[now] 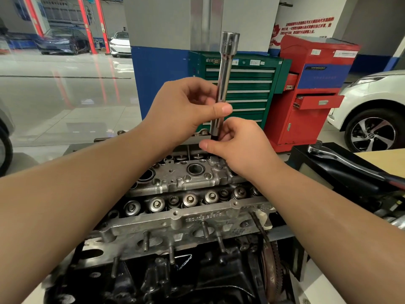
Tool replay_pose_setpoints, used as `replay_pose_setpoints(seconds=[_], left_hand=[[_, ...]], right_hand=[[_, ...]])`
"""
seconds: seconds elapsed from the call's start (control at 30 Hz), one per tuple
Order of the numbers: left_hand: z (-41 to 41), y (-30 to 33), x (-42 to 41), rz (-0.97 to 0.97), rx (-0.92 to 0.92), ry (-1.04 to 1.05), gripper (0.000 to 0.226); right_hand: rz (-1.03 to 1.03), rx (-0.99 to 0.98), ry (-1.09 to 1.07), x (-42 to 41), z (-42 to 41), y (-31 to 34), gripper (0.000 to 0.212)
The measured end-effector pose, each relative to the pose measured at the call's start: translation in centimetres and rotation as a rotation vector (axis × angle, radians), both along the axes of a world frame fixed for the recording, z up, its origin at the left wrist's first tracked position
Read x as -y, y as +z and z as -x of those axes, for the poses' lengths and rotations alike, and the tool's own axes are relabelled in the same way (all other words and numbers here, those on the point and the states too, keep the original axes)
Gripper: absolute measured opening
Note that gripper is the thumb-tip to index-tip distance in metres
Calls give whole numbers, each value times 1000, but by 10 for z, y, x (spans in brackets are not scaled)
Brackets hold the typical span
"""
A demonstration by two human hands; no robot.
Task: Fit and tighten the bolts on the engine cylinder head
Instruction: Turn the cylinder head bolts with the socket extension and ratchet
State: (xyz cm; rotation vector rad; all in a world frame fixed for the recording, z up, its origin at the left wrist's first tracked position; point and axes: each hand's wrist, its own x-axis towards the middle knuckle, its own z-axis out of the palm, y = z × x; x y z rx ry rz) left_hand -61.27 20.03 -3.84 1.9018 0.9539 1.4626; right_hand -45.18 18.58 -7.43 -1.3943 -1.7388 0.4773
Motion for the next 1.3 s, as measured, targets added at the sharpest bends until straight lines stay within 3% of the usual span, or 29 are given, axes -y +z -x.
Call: replay_pose_setpoints(seconds=[0.1, 0.2, 0.4, 0.5, 0.63, 0.8, 0.87, 0.97, 1.07, 1.23, 1.3], left_hand=[[2, 1, 0, 11, -6, -76, 24], [1, 1, 2, 10, 43, -139, 25], [0, 2, 5, -36, -13, -52, 25], [0, 2, 4, -34, -10, -9, 25], [-1, 2, 7, 15, 56, -155, 31], [-3, 2, 5, -8, -55, -9, 29], [-2, 1, 3, 0, -61, 25, 22], [0, 2, 4, 19, -53, -79, 25], [0, 1, 6, 62, 15, -230, 40], [-5, 1, 8, -34, -71, -31, 34], [-3, 2, 6, -35, -53, 26, 29]], right_hand=[[2, -62, 76, 1, 0, 0, 9], [5, -48, 77, 2, -1, 0, 8], [-16, -10, -38, 0, 0, 0, 37], [-8, -25, 35, 1, 1, 0, 24], [8, -39, 106, 2, -1, -1, 5], [-22, -7, -25, -1, -1, -1, 33], [-37, 1, -12, 0, 1, -1, 31], [-17, -71, 77, -1, 0, -2, 10], [11, -85, 72, -2, -1, -2, 11], [-22, -22, -29, -3, 0, -2, 36], [-18, -42, 7, -1, 0, -2, 29]])
